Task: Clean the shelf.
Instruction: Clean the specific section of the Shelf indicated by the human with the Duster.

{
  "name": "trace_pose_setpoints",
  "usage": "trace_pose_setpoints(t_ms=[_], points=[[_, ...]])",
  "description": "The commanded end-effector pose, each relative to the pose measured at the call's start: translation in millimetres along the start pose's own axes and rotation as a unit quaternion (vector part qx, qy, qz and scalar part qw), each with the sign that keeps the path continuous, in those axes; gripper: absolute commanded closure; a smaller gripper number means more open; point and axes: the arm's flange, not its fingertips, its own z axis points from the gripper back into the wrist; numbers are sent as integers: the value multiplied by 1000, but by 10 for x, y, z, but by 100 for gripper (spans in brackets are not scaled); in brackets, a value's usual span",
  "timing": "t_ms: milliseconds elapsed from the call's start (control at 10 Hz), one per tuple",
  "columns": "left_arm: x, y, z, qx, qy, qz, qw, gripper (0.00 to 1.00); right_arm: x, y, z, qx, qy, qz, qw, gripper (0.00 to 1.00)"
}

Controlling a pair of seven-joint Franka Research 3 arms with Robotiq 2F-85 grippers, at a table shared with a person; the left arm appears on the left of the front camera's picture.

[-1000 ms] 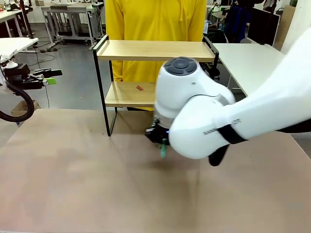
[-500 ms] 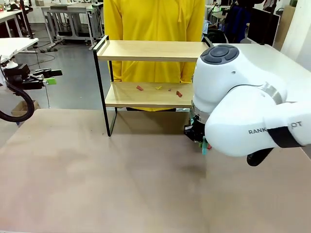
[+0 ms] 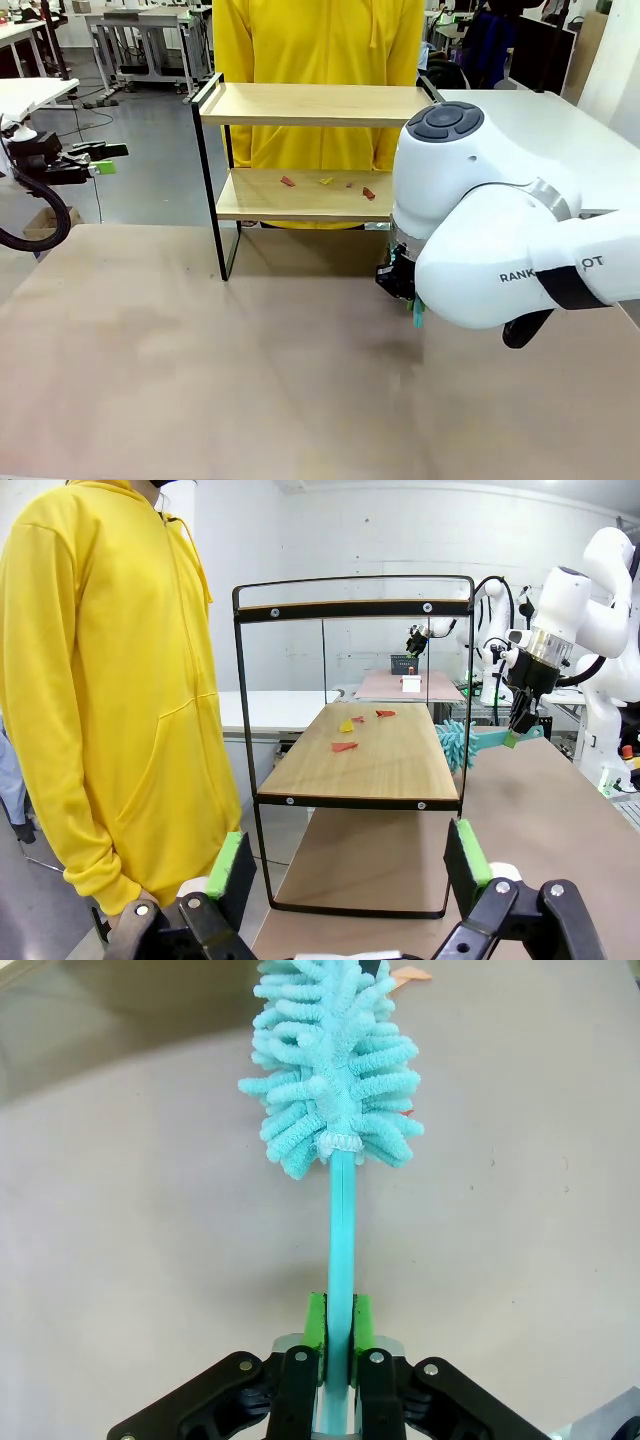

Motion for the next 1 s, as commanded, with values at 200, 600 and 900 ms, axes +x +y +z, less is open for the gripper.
trace_pose_setpoints(t_ms=[200,600,900], points=[[38,-19,-2,-1,-1,-7,1000,0,-86,-121,325,44,12,87,995,87],[38,-19,-2,-1,-1,-7,1000,0,-209,-276,690,126,60,286,948,87],[38,-19,-2,-1,-1,-7,1000,0,-304,-548,1049,143,100,405,898,87]])
